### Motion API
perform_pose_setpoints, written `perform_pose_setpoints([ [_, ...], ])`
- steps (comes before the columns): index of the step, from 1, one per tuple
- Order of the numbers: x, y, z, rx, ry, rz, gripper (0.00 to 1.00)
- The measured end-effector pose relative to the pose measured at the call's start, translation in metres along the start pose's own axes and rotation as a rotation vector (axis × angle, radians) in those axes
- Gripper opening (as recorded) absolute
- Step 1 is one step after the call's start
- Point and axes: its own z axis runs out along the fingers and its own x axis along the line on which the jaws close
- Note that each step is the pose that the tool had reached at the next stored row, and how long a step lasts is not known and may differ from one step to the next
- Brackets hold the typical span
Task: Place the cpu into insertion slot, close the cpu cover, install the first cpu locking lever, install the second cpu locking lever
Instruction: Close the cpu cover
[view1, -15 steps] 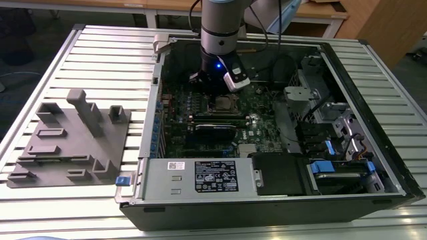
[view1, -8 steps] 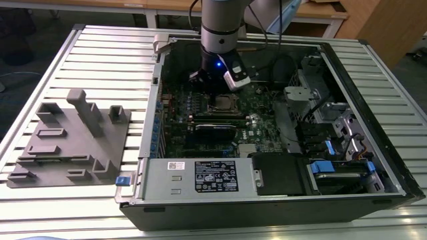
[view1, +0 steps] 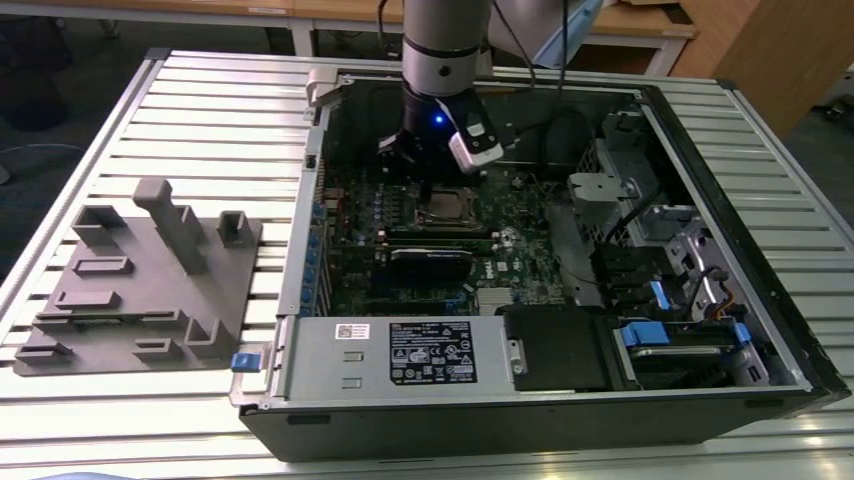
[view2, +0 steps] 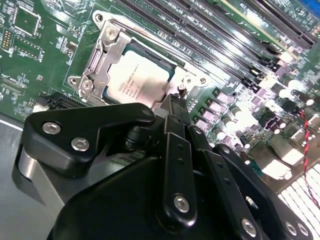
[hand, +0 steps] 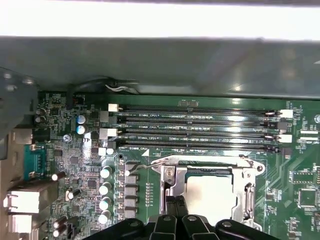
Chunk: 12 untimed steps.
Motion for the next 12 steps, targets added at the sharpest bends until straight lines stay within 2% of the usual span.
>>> perform_pose_setpoints([
  [3,0.0000,-0.0001,-0.0070,-0.0001,0.0000,0.000,0.11],
  [12,0.0003,-0.0001,-0.0070,-0.0002,-0.0020,0.000,0.11],
])
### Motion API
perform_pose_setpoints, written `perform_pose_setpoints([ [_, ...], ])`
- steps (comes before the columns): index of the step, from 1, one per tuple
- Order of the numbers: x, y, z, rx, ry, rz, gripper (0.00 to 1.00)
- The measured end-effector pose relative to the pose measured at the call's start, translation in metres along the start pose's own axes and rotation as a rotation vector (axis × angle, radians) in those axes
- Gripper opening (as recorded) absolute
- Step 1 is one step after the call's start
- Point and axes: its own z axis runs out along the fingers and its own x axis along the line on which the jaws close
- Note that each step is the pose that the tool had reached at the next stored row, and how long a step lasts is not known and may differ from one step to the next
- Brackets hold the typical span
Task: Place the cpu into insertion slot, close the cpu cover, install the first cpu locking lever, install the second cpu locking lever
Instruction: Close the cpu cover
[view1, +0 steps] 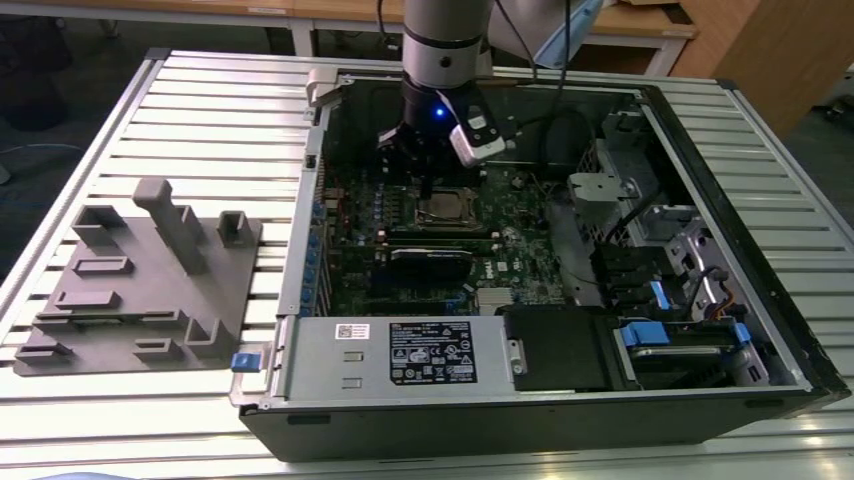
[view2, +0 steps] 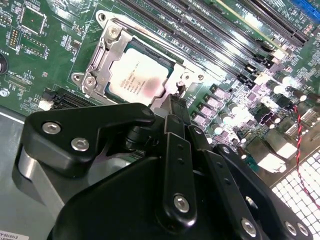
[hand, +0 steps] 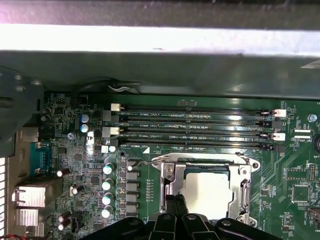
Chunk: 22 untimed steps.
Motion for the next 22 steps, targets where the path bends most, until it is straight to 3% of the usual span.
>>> perform_pose_setpoints([
  [6,-0.0001,0.0000,0.0022,-0.0004,-0.0174,0.000,0.11],
  [22,-0.0290,-0.0004,0.0025,-0.0004,-0.0176,0.000,0.11],
])
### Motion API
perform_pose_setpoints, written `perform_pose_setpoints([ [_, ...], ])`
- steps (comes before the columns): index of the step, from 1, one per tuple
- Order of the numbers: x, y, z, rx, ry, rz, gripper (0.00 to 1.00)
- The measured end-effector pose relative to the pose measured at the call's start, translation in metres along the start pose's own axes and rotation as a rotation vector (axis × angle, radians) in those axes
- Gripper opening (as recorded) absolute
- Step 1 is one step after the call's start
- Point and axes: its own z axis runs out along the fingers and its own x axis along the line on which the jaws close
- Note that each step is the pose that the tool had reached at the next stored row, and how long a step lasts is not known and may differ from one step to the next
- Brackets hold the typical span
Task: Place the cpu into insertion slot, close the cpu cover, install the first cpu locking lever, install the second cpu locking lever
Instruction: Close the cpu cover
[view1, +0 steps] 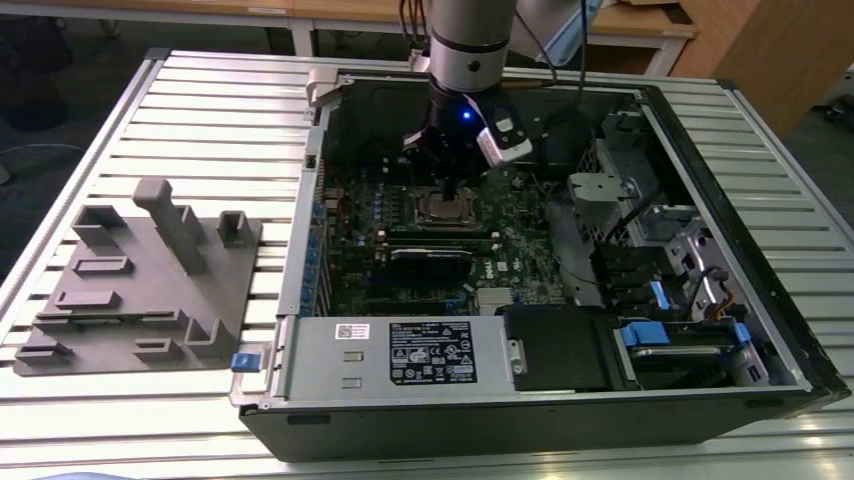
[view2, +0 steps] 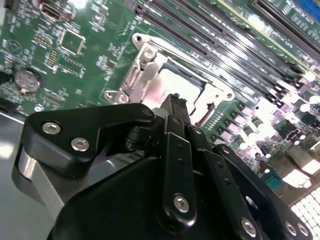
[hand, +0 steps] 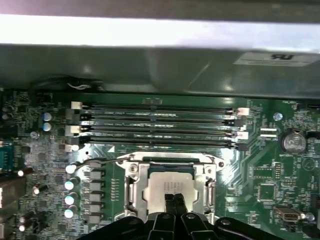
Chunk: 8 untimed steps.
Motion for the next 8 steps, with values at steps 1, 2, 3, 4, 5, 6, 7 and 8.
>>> perform_pose_setpoints([
  [1,-0.0005,0.0000,0.0000,-0.0001,0.0000,0.000,0.11],
  [2,-0.0005,0.0000,0.0000,-0.0001,0.0000,0.000,0.11],
  [3,-0.0006,0.0000,0.0001,-0.0002,-0.0001,0.000,0.11],
  [4,-0.0006,0.0001,-0.0002,0.0000,0.0000,0.000,0.11],
  [5,-0.0006,0.0001,-0.0008,0.0000,0.0000,0.000,0.11],
  [6,-0.0007,0.0000,-0.0022,-0.0001,0.0000,0.000,0.11],
  [7,-0.0007,0.0000,-0.0035,-0.0001,0.0000,0.000,0.11],
  [8,-0.0007,0.0000,-0.0044,-0.0001,0.0000,0.000,0.11],
])
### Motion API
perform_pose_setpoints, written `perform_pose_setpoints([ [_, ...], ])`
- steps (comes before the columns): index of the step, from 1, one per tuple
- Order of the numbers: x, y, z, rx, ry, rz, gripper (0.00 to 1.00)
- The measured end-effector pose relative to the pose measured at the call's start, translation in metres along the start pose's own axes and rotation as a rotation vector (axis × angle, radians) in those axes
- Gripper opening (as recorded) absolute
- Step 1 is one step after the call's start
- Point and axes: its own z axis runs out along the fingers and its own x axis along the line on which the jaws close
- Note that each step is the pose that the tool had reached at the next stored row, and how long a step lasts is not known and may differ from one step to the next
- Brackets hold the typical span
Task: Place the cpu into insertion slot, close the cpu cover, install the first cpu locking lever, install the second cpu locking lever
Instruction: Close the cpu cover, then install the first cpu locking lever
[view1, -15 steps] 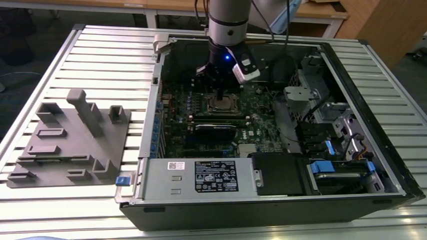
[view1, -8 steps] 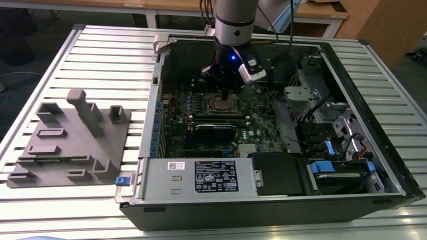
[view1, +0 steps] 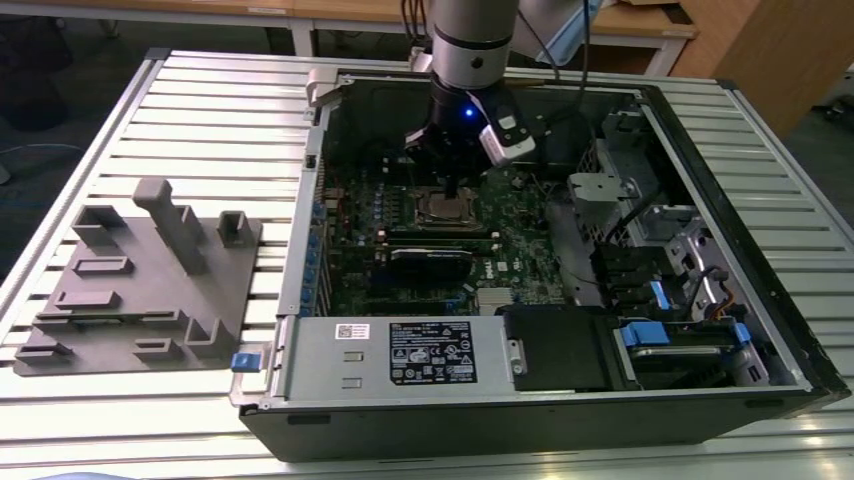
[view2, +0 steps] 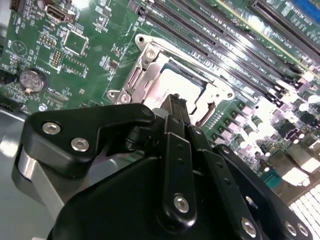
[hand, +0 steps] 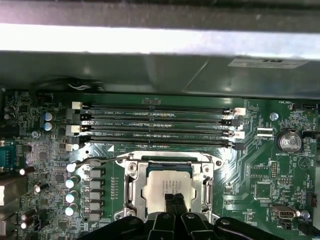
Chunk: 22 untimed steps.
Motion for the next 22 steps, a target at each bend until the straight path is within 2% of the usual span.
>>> perform_pose_setpoints([
  [2,0.0000,0.0000,-0.0002,-0.0003,-0.0002,0.000,0.11],
  [4,-0.0001,0.0000,-0.0053,-0.0001,-0.0001,0.000,0.11],
  [19,-0.0002,-0.0001,-0.0080,-0.0002,-0.0001,0.000,0.11],
  [22,0.0017,-0.0001,-0.0081,0.0000,0.0000,0.000,0.11],
])
